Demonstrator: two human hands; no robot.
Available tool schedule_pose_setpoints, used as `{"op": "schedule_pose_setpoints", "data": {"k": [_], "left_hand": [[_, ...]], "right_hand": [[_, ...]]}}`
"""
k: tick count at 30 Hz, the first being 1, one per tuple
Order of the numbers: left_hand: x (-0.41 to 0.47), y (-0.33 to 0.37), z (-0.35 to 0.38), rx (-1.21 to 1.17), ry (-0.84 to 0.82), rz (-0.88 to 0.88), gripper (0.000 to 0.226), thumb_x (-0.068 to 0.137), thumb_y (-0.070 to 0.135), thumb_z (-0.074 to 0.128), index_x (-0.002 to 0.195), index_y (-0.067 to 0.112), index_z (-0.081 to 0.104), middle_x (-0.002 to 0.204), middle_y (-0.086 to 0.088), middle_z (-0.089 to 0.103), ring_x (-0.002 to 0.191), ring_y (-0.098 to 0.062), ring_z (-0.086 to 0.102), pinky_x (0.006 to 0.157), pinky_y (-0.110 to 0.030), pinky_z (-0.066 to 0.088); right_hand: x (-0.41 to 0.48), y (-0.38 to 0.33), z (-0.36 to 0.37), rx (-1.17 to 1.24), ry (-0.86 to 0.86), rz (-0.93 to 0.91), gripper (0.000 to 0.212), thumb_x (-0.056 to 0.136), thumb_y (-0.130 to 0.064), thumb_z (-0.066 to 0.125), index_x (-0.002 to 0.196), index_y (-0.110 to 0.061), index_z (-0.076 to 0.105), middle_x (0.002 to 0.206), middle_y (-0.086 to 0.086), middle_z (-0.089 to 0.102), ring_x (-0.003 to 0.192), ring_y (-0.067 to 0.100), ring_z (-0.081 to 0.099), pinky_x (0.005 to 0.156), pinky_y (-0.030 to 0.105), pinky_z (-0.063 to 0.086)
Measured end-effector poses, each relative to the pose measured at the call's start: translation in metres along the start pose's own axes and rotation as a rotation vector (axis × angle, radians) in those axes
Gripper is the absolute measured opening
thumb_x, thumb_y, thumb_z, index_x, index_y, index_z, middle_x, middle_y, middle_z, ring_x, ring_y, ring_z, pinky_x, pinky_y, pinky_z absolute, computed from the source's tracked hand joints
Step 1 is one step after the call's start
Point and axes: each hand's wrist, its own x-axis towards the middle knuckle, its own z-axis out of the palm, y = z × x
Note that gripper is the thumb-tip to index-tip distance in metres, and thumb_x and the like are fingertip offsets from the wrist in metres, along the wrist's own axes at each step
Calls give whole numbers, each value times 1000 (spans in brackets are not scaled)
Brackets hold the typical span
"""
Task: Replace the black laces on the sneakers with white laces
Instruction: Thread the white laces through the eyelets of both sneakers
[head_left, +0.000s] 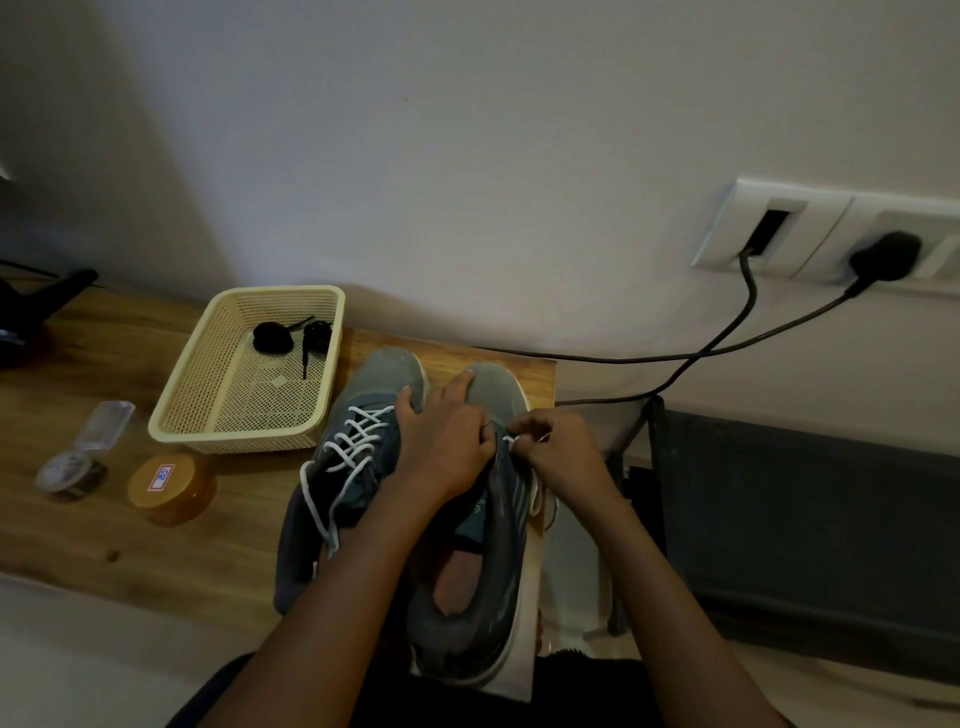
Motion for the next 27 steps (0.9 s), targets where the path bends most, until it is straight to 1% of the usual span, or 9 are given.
{"op": "schedule_pose_setpoints", "data": {"k": [4, 6, 8, 12, 14, 17, 21, 24, 27], "left_hand": [[1, -3, -4, -90, -45, 66, 15, 92, 24, 53, 82, 18, 62, 158, 3, 15, 134, -20, 34, 110, -45, 29], [2, -4, -5, -110, -43, 87, 15, 92, 22, 54, 81, 16, 62, 158, 2, 15, 130, -20, 39, 106, -42, 35], [2, -4, -4, -113, -40, 93, 16, 92, 22, 53, 81, 14, 62, 158, 1, 16, 128, -21, 41, 104, -42, 37], [2, -5, -4, -153, -53, 86, 16, 91, 21, 54, 77, 16, 59, 158, 3, 15, 122, -23, 47, 97, -40, 42], [1, -5, -5, -170, -67, 77, 15, 91, 21, 55, 77, 17, 57, 158, 4, 14, 117, -24, 51, 93, -39, 44], [1, -5, -7, -197, -45, 50, 13, 91, 18, 54, 84, 8, 58, 157, 1, 19, 103, -26, 58, 86, -41, 48], [2, -9, -9, -218, -20, 66, 9, 90, 18, 55, 91, 10, 59, 154, -2, 27, 121, -22, 51, 96, -39, 43], [2, -7, -7, -161, -25, 65, 9, 87, 19, 61, 93, 16, 67, 157, 2, 23, 124, -20, 49, 95, -36, 45], [1, -4, -6, -112, 18, 50, 11, 85, 23, 66, 94, 22, 72, 157, 6, 22, 122, -19, 50, 92, -35, 47]], "right_hand": [[0, 1, -2, 2, -3, 12, 21, 84, -1, 63, 103, -1, 68, 90, 0, 58, 87, 11, 53, 75, 20, 42], [1, 1, -2, -8, -15, 9, 22, 83, -1, 64, 105, -1, 68, 92, 0, 57, 89, 11, 52, 77, 21, 41], [1, 0, -3, -12, -24, 14, 23, 82, 1, 64, 105, 0, 68, 93, 0, 56, 88, 10, 52, 75, 20, 39], [1, 0, -5, 12, -26, 18, 22, 80, 6, 63, 100, -2, 68, 81, -7, 53, 69, 2, 48, 60, 11, 38], [1, 1, -5, 30, 0, 22, 18, 79, 6, 63, 89, -9, 66, 78, -6, 54, 70, 9, 51, 59, 14, 39], [2, 2, -4, 45, 35, 37, 28, 79, 3, 67, 71, -21, 55, 72, -5, 54, 65, 12, 51, 55, 18, 38], [2, 3, -5, 59, 8, 34, 29, 79, 2, 68, 68, -22, 54, 71, -1, 58, 60, 9, 52, 51, 17, 39], [1, 2, -8, 63, -22, 16, 20, 80, 0, 66, 71, -17, 58, 73, -1, 60, 64, 9, 54, 52, 15, 40], [2, 1, -10, 31, -29, -7, 9, 84, -6, 65, 77, -12, 63, 73, -9, 57, 70, 2, 53, 54, 5, 39]]}}
